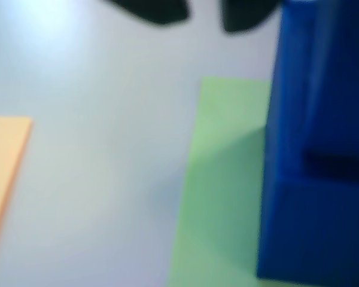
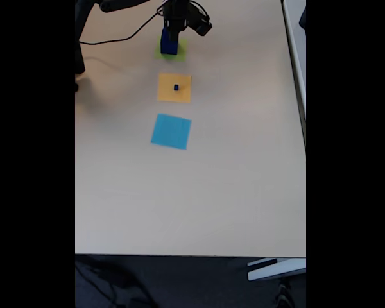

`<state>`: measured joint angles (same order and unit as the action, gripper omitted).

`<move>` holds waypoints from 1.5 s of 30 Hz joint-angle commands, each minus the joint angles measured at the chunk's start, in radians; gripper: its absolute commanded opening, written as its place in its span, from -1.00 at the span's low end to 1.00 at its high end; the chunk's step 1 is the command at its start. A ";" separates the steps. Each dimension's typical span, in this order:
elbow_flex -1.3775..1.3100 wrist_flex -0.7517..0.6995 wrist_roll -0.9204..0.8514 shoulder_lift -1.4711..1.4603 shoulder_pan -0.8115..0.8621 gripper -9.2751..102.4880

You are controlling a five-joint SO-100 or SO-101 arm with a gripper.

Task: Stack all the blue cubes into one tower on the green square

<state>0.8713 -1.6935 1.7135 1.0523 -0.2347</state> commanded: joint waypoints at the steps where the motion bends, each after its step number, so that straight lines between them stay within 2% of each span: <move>1: -0.064 0.003 -0.006 0.002 -0.006 -0.83; 33: -0.074 0.000 -0.008 0.002 -0.018 -0.83; 45: -0.129 -0.058 -0.143 0.094 0.071 -0.83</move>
<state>0.8222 -1.7303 1.5984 1.0400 -0.1825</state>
